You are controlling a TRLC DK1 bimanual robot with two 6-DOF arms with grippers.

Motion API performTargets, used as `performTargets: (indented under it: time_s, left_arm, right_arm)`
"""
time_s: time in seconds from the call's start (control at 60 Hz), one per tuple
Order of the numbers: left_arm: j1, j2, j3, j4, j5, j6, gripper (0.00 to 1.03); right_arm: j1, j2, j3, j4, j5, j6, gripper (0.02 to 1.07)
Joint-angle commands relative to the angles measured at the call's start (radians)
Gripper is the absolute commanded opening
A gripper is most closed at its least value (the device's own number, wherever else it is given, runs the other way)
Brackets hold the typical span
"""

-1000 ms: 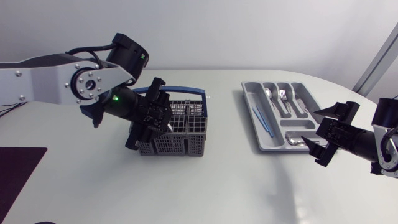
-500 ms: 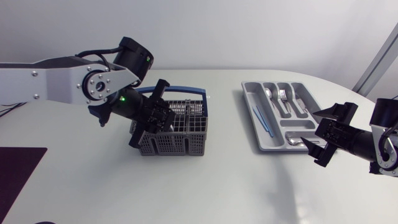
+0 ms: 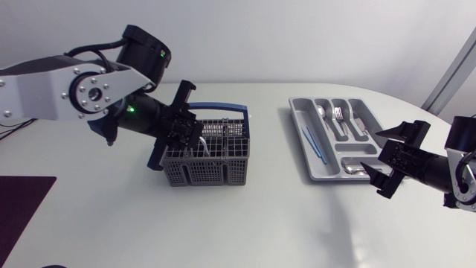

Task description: Unload the cutlery basket into the drawer organizer.

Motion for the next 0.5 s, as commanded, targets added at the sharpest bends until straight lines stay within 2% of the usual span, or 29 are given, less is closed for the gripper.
performTargets:
  time_s: [0.0,0.3,0.483]
  left_arm:
    - [-0.001,-0.054,0.001,-0.024,-0.001,0.006,0.03]
    - [-0.02,-0.215,-0.004,-0.112,-0.022,-0.06,0.03]
    - [-0.041,-0.276,0.045,-0.173,-0.022,-0.241,0.03]
  right_arm:
    - [0.0,-0.029,-0.002,-0.018,-0.003,0.015,1.02]
    - [0.003,-0.147,-0.026,-0.07,-0.014,0.038,1.02]
    - [0.004,-0.253,-0.028,-0.099,-0.028,0.104,1.02]
